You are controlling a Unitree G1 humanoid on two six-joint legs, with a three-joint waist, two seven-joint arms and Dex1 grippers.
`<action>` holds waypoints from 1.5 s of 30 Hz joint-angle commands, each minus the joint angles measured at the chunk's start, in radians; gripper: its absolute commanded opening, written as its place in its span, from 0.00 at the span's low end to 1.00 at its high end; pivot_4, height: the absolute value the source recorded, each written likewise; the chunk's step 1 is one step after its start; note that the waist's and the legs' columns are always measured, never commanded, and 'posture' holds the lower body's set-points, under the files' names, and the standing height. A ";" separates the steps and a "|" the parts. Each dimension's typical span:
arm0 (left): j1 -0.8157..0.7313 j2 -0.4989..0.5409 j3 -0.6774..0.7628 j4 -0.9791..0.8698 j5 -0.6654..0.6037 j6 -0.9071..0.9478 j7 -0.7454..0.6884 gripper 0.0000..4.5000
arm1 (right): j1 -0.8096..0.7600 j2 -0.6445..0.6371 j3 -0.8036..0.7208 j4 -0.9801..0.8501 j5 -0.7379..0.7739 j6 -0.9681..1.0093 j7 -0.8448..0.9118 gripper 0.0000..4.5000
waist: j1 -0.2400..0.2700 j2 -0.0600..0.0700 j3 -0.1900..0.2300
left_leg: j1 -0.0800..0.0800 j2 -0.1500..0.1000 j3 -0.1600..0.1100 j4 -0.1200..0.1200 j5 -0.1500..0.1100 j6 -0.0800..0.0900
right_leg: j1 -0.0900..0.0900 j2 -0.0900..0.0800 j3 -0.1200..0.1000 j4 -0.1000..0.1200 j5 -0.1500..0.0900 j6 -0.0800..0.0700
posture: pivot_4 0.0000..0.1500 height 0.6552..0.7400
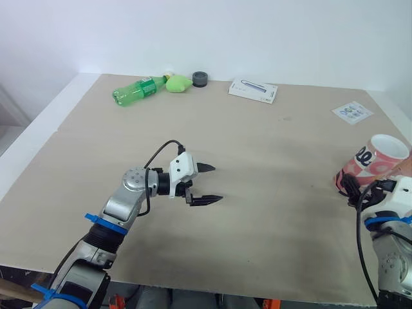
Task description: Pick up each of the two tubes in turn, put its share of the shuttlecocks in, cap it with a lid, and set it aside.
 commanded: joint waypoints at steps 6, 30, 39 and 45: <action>0.000 -0.004 0.013 -0.036 -0.008 -0.018 0.000 1.00 | 0.016 0.001 -0.021 0.085 0.020 -0.016 0.005 0.71 | 0.001 -0.001 0.000 | 0.000 -0.001 0.000 0.000 0.000 0.000 | 0.001 -0.001 0.000 0.000 0.000 0.000 | 1.00 0.87; -0.009 -0.009 0.020 -0.043 -0.016 -0.003 0.003 1.00 | 0.102 -0.061 -0.025 0.031 0.160 0.083 0.197 0.98 | 0.001 0.002 -0.001 | -0.001 -0.001 0.000 -0.002 0.001 0.000 | -0.001 -0.001 0.000 -0.001 -0.001 0.001 | 1.00 0.87; -0.015 -0.001 0.033 -0.048 -0.024 0.011 -0.004 1.00 | 0.352 -0.118 -0.059 -0.202 0.285 0.204 0.343 0.98 | 0.002 0.002 -0.001 | -0.001 -0.001 -0.001 -0.002 0.001 0.000 | -0.001 -0.001 -0.001 -0.001 -0.002 0.000 | 1.00 0.87; 0.025 0.031 0.093 -0.095 -0.096 0.034 -0.031 1.00 | 0.549 -0.183 -0.072 -0.513 0.440 0.246 0.541 0.98 | 0.000 0.006 -0.001 | -0.002 -0.001 0.000 -0.003 0.000 0.000 | -0.002 -0.002 -0.001 -0.001 -0.004 0.000 | 1.00 0.87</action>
